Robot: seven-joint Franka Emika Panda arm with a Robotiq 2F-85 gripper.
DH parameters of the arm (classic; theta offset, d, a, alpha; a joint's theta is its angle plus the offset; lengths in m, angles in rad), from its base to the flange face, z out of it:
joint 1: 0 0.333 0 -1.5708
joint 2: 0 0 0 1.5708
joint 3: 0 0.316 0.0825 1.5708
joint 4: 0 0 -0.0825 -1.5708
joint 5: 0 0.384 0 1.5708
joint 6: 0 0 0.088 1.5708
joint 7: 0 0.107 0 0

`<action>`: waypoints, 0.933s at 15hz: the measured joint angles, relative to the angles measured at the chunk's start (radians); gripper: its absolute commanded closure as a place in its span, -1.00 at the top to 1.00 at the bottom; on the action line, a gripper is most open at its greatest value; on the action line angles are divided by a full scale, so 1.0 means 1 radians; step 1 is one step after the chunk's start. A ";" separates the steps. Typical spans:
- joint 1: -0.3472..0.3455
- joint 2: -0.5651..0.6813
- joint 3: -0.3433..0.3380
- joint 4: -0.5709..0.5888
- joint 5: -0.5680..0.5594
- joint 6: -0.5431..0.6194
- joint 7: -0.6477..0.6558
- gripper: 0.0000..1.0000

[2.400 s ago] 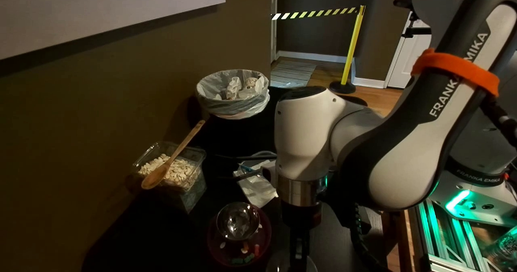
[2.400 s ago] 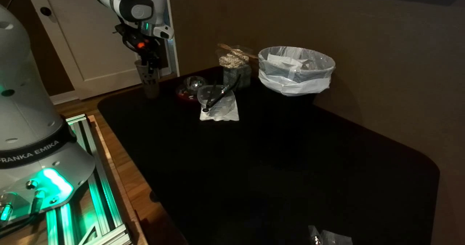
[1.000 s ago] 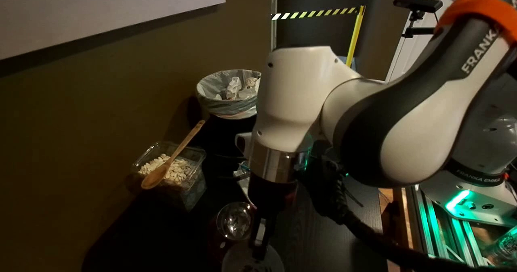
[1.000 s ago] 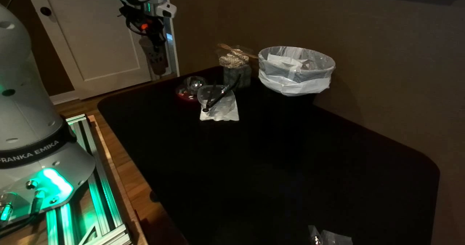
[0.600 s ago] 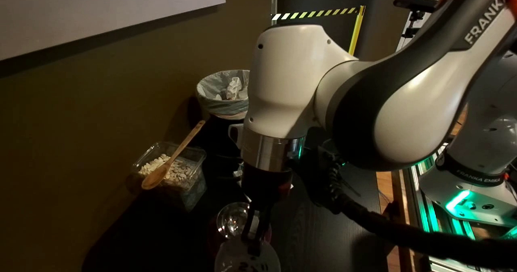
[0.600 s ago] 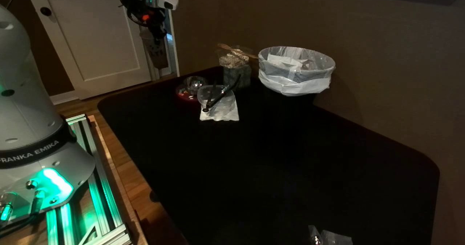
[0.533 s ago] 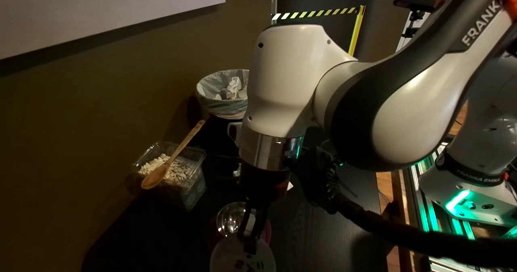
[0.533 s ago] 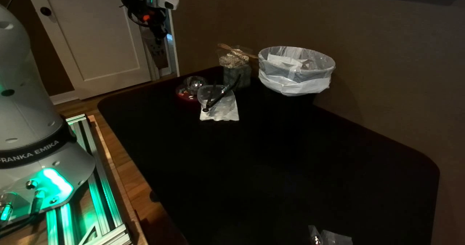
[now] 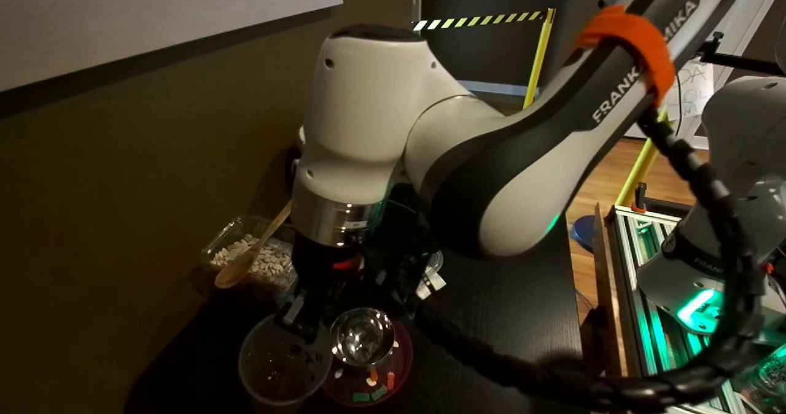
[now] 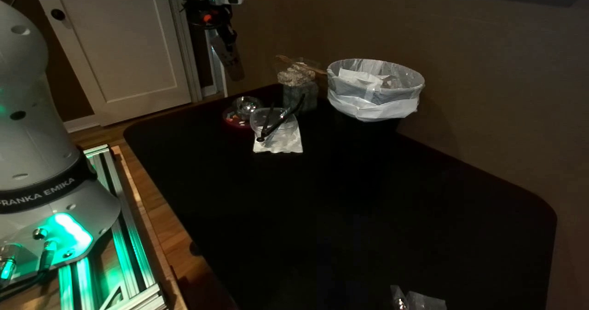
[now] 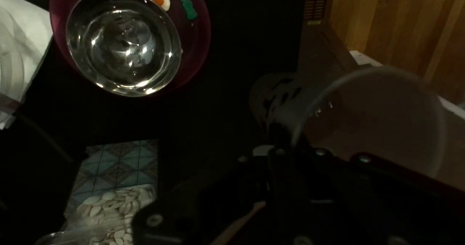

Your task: Move the grey cup backwards.

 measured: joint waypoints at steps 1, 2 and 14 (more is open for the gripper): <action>0.016 0.031 -0.019 0.050 -0.031 -0.034 0.029 -0.97; 0.028 0.064 -0.031 0.101 -0.047 -0.064 0.048 -0.97; 0.046 0.330 -0.069 0.439 -0.017 -0.135 0.105 -0.97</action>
